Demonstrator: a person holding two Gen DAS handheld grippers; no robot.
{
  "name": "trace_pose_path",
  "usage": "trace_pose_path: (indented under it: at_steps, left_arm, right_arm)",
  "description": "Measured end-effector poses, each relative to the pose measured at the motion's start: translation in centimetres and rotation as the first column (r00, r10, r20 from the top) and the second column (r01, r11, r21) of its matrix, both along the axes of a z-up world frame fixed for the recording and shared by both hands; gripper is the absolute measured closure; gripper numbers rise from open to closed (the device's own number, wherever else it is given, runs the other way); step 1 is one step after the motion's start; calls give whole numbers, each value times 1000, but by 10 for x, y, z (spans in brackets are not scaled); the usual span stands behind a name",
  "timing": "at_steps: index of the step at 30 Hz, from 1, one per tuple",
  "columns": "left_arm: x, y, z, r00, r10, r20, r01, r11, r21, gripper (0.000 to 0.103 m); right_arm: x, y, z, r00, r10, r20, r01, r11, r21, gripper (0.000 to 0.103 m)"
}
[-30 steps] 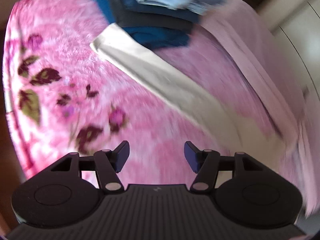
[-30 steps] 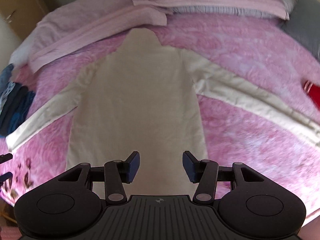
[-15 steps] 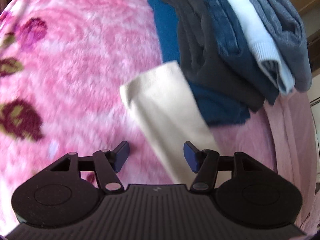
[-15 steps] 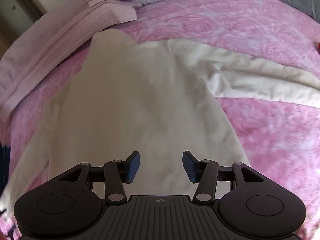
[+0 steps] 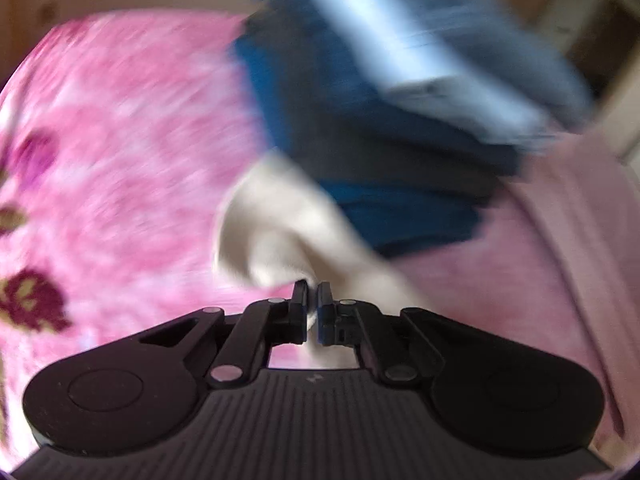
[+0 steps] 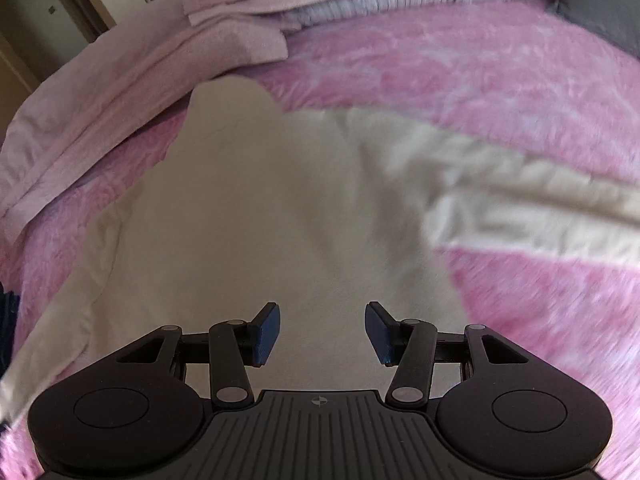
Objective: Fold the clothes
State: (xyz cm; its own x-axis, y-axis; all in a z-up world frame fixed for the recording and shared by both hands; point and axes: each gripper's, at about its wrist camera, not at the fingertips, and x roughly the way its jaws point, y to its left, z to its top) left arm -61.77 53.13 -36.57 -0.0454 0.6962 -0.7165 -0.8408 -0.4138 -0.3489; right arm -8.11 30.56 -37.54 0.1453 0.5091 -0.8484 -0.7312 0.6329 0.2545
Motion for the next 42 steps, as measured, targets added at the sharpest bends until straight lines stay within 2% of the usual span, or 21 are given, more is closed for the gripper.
trace_pose_path:
  at_steps: [1,2,3,4,6,7,9,10,11,13,16,20,26,28,31,33,34,35,38,40,42]
  left_arm:
    - [24,-4,17,996,-85,-7,85,995,56,102]
    - [52,-12,34,983,-183,-8,183,977,111,102]
    - [80,-21,51,959,-282,-12,280,945,166,102]
    - [108,-32,65,923,-385,-9,377,900,216,102]
    - [164,-56,80,820,-573,10,547,788,281,100]
    - [192,-68,80,758,-652,33,617,732,288,96]
    - [248,-92,81,609,-789,76,738,600,309,84]
    - [274,-103,69,552,-828,100,787,557,265,81]
    - [290,-110,57,523,-844,121,817,536,214,81]
    - [307,-124,28,486,-861,152,858,503,106,81]
    - [300,-132,-2,485,-863,140,873,488,-20,83]
    - [279,-125,-20,504,-859,91,860,490,-141,84]
    - [264,-102,-26,517,-855,41,846,503,-178,83]
    - [264,-94,-28,516,-856,40,846,502,-178,83]
    - [265,-83,-34,515,-856,51,847,499,-182,83]
    - [265,-78,-39,514,-855,61,847,496,-190,83]
    - [264,-76,-41,518,-853,67,845,498,-194,83]
    - [263,-74,-43,522,-850,73,843,501,-197,83]
    - [261,-69,-47,532,-842,86,838,509,-199,83]
    - [259,-68,-49,531,-843,84,838,508,-199,83]
    - [258,-68,-50,530,-844,82,838,507,-201,84]
  right_arm:
    - [8,-4,2,1000,-4,5,4,1000,2,52]
    - [15,-9,4,1000,-11,8,11,1000,5,52]
    - [22,-14,7,1000,-21,8,20,1000,9,52]
    - [30,-18,10,1000,-31,4,31,999,16,52]
    - [43,-28,16,999,-52,-6,52,998,30,52]
    - [50,-33,19,998,-63,-12,63,997,39,52]
    - [62,-40,23,997,-77,-27,78,995,56,52]
    - [67,-43,23,996,-83,-40,86,994,62,52]
    - [72,-46,23,994,-92,-54,96,993,63,52]
    - [81,-51,19,990,-114,-87,119,991,54,52]
    - [88,-58,11,977,-141,-158,151,987,54,52]
    - [86,-51,-3,946,-125,-299,165,980,113,52]
    - [81,-15,-30,846,-97,-524,230,954,194,52]
    - [81,3,-42,824,-128,-553,262,950,170,52]
    - [83,25,-59,809,-179,-561,291,950,117,52]
    - [83,36,-68,809,-225,-544,308,949,65,53]
    - [83,41,-69,813,-237,-532,311,949,52,67]
    - [83,45,-69,819,-244,-519,311,949,45,98]
    - [81,57,-57,855,-188,-484,271,957,107,102]
    - [80,62,-30,901,-100,-423,219,946,241,102]
    - [80,58,2,934,-36,-355,185,899,396,103]
